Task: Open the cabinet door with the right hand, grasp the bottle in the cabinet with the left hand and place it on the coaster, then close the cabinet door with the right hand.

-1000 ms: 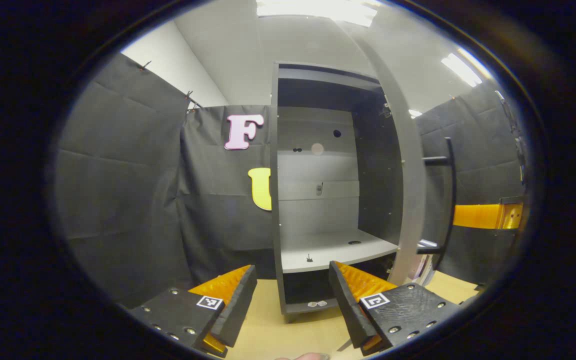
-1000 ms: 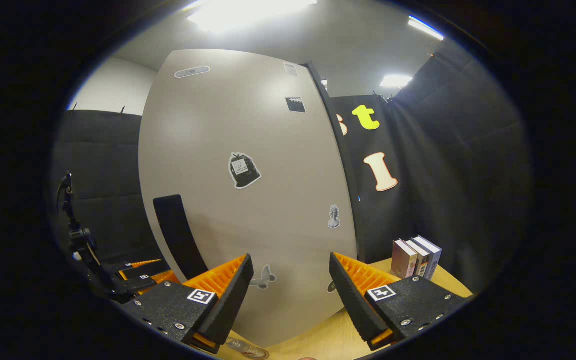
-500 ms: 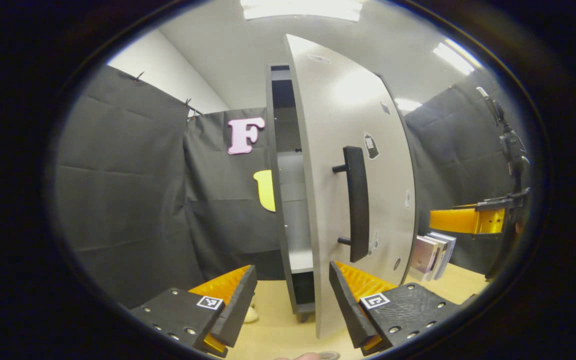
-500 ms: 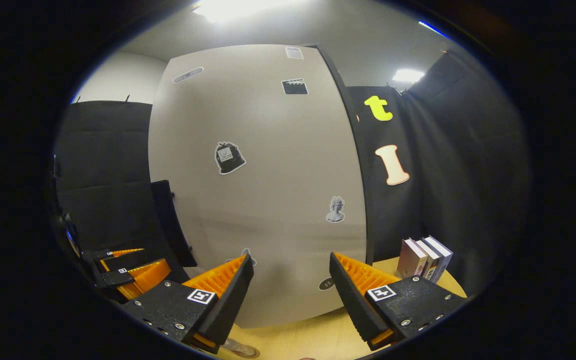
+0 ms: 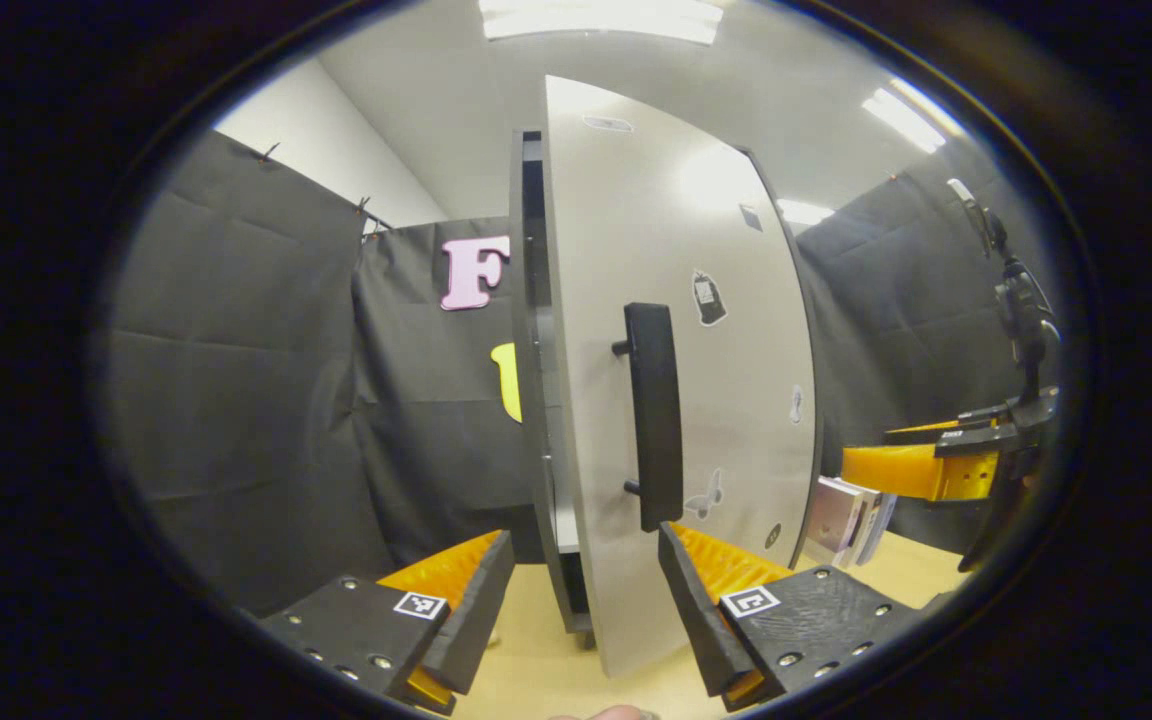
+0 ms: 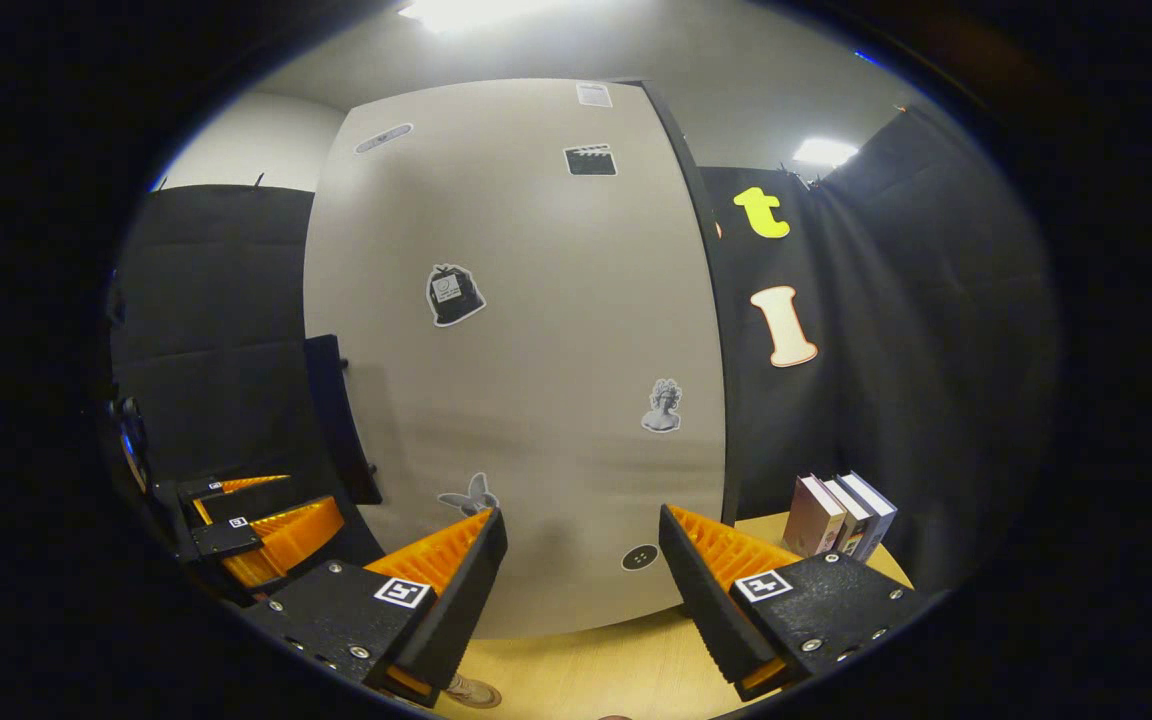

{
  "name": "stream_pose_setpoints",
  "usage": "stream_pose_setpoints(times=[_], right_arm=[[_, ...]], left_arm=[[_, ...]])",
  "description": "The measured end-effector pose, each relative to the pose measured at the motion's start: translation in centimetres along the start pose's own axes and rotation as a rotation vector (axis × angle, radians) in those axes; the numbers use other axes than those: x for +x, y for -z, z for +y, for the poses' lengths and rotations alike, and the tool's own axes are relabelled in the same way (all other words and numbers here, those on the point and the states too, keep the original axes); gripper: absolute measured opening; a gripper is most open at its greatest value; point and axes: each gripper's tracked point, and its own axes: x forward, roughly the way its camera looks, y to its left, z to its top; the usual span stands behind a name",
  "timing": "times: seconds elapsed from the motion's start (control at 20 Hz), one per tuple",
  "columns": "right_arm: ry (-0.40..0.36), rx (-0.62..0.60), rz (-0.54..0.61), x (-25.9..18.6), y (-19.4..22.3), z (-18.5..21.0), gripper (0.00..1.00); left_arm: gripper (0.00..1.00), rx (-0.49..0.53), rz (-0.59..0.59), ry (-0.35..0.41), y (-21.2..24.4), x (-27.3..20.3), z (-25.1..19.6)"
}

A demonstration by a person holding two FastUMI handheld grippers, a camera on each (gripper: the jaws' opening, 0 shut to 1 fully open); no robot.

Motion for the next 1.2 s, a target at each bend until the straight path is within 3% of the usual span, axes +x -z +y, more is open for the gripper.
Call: stream_pose_setpoints(times=[0.5, 0.55, 0.6, 1.2], right_arm=[[-0.008, -0.003, 0.006, -0.22, -0.33, 0.12, 0.95], [-0.010, -0.004, 0.005, -0.22, -0.52, 0.16, 0.90], [-0.010, -0.004, 0.005, -0.19, -0.47, 0.14, 0.95], [0.005, 0.003, 0.008, 0.09, -0.63, 0.28, 0.95]], left_arm=[[0.84, -0.007, 0.009, -0.021, 0.18, 0.30, 0.02], [0.84, -0.007, 0.009, -0.026, 0.17, 0.32, 0.03], [0.84, -0.009, 0.010, -0.029, 0.18, 0.29, 0.03], [0.84, -0.005, 0.017, -0.035, 0.39, 0.13, 0.04]])
